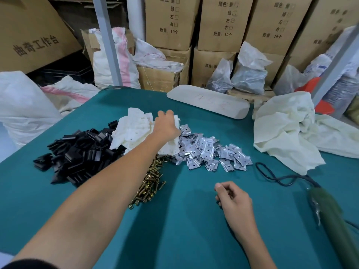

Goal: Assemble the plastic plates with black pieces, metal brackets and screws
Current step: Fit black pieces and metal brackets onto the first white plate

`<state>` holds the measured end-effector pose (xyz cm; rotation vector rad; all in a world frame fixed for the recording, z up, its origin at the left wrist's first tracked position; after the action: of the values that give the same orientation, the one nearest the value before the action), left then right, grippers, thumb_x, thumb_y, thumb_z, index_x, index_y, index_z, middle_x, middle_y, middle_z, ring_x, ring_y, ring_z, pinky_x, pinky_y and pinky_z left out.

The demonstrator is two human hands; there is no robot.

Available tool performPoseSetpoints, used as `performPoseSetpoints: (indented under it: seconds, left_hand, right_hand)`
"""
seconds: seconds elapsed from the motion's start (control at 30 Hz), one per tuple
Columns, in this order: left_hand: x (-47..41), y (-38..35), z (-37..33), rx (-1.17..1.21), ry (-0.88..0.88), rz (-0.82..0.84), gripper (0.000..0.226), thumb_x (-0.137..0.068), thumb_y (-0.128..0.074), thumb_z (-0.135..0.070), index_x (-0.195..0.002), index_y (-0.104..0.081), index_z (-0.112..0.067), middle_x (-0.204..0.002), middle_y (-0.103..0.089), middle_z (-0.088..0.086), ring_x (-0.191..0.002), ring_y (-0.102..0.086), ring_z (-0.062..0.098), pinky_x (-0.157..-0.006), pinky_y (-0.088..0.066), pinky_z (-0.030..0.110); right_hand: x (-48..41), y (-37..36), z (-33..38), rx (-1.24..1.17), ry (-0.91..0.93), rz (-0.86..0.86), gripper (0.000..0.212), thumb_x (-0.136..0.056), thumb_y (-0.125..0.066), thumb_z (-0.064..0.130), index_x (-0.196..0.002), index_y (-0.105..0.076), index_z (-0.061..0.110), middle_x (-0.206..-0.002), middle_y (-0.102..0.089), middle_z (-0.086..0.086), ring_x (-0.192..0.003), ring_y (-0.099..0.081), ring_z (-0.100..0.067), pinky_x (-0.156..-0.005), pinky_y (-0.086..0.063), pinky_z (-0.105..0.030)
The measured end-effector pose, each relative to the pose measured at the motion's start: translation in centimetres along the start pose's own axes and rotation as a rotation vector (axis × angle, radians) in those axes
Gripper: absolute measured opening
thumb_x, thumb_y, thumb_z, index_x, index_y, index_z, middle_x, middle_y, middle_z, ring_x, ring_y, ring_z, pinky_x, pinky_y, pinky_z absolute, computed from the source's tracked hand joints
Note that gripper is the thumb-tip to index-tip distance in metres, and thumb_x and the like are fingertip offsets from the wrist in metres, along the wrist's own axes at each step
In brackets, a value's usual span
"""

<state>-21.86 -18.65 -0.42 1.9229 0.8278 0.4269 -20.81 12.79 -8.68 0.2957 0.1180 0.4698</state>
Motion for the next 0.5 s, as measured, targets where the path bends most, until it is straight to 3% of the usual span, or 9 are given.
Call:
performPoseSetpoints:
  seconds: [0.07,0.13,0.2,0.3,0.4,0.5]
  left_hand:
    - [0.3,1.0,-0.8,0.203,-0.01,-0.025,0.063,-0.09,-0.066,-0.009,-0.146,-0.04,-0.011,-0.14,-0.034,0.015,-0.114,-0.055,0.038,-0.091,-0.044,0.035]
    - [1.7,2.7,-1.4,0.396,-0.012,-0.102,0.06,-0.094,-0.063,-0.01,-0.149,-0.04,-0.011,-0.129,-0.044,0.01,-0.108,-0.055,0.029,-0.09,-0.045,0.032]
    - [4.8,3.4,-1.6,0.656,-0.011,-0.116,0.057,-0.096,-0.065,-0.014,-0.149,-0.044,-0.013,-0.112,-0.048,0.0,-0.099,-0.052,0.016,-0.081,-0.044,0.027]
    - [12.1,2.3,-1.5,1.032,-0.04,-0.063,0.04,-0.097,-0.066,-0.017,-0.134,-0.058,-0.029,-0.105,-0.051,-0.008,-0.08,-0.054,0.0,-0.068,-0.047,0.015]
    - [18.5,0.2,-0.7,1.162,-0.049,-0.096,0.034,-0.098,-0.064,-0.012,-0.122,-0.065,-0.036,-0.1,-0.055,-0.006,-0.075,-0.051,0.004,-0.066,-0.047,0.014]
    - [22.2,-2.3,-0.1,1.119,-0.042,-0.071,0.029,-0.098,-0.063,-0.02,-0.119,-0.065,-0.039,-0.104,-0.054,0.002,-0.081,-0.05,0.014,-0.069,-0.045,0.028]
  right_hand:
    - [-0.1,-0.1,-0.3,0.003,0.003,0.007,0.019,-0.095,-0.067,0.039,-0.079,-0.068,0.028,-0.066,-0.067,0.0,-0.06,-0.057,-0.011,-0.069,-0.054,-0.05]
    - [-0.2,0.0,-0.6,0.006,0.002,0.017,0.019,-0.098,-0.067,0.031,-0.079,-0.068,0.029,-0.066,-0.067,0.001,-0.061,-0.058,-0.01,-0.069,-0.054,-0.047]
    - [-0.1,-0.1,-0.5,-0.027,0.003,0.034,0.018,-0.098,-0.068,0.033,-0.08,-0.069,0.029,-0.067,-0.068,0.001,-0.061,-0.059,-0.008,-0.065,-0.051,-0.041]
    - [0.0,-0.3,0.1,-0.154,-0.029,0.042,0.019,-0.096,-0.067,0.04,-0.081,-0.071,0.028,-0.066,-0.067,0.001,-0.057,-0.055,-0.008,-0.052,-0.045,-0.025]
    - [0.0,-0.2,0.3,-0.283,-0.07,0.023,0.026,-0.103,-0.06,0.032,-0.086,-0.071,0.015,-0.065,-0.067,-0.004,-0.052,-0.055,-0.016,-0.043,-0.044,-0.028]
    - [0.2,-0.6,0.5,-0.475,-0.124,0.029,0.029,-0.108,-0.044,0.016,-0.091,-0.065,0.004,-0.066,-0.068,-0.014,-0.055,-0.058,-0.026,-0.046,-0.049,-0.033]
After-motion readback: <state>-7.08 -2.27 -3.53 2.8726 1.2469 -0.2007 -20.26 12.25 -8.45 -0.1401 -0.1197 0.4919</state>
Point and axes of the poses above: each hand's wrist, its own x-axis away from the middle knuckle, its own y-axis out of the back of the hand, z = x × y, the point moved 7 cm from there along -x, towards the middle knuckle
